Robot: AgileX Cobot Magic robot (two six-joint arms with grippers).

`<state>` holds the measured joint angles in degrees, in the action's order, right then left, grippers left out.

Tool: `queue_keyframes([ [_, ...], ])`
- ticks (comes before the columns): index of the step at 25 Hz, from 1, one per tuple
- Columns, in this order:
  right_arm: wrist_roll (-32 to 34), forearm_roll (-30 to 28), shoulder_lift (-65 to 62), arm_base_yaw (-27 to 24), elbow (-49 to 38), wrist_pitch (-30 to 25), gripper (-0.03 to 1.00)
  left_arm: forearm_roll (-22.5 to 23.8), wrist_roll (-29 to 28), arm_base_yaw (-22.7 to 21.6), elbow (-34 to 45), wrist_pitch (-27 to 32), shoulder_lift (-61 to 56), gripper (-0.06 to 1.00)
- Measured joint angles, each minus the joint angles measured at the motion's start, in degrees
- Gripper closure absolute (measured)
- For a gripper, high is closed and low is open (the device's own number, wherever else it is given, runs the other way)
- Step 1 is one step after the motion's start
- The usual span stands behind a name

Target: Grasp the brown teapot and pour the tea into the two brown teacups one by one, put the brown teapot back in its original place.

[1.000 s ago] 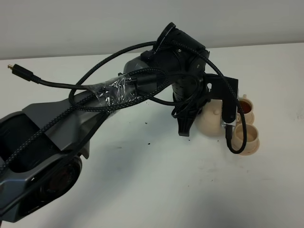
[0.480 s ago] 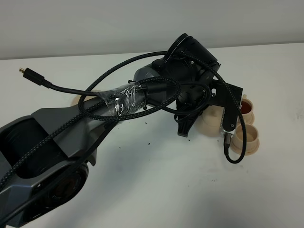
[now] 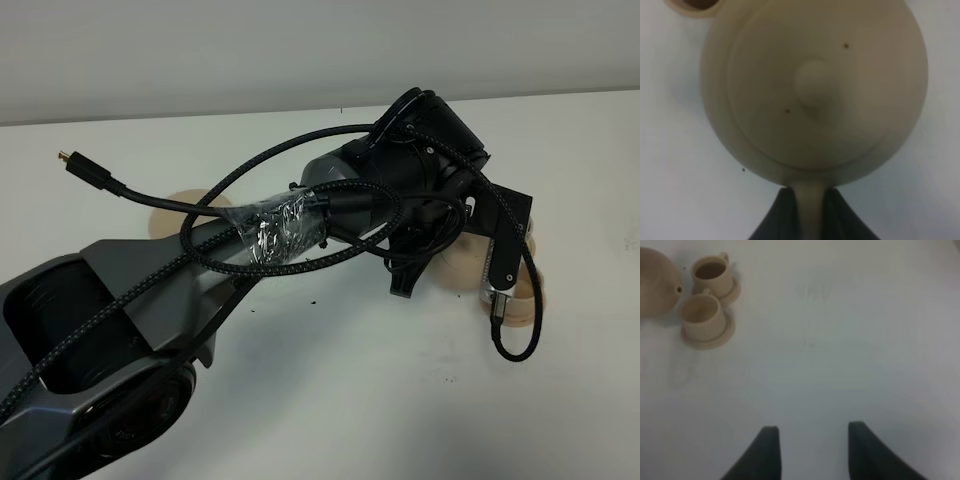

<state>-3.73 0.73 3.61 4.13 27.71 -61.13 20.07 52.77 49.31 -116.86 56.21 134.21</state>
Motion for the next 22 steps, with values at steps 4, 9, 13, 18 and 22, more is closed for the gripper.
queue_keyframes([
  [4, 0.0, 0.0, 0.0, 0.0, 0.0, 0.0, 0.64, 3.6, -2.9, 1.0, 0.0, 1.2, 0.0, 0.82],
  [9, 0.0, 0.0, 0.0, 0.0, 0.0, 0.0, 0.64, 6.2, -5.1, 2.3, 0.0, 1.4, 0.0, 0.82],
  [13, 0.0, 0.0, 0.0, 0.0, 0.0, 0.0, 0.64, 7.8, -6.0, 2.9, 0.0, 1.7, 0.0, 0.82],
  [18, 0.0, 0.0, 0.0, 0.0, 0.0, 0.0, 0.64, 10.0, -6.6, 3.5, 0.0, 2.2, 0.0, 0.82],
  [22, 0.0, 0.0, 0.0, 0.0, 0.0, 0.0, 0.64, 11.4, -7.5, 3.7, 0.0, 2.2, 0.0, 0.82],
])
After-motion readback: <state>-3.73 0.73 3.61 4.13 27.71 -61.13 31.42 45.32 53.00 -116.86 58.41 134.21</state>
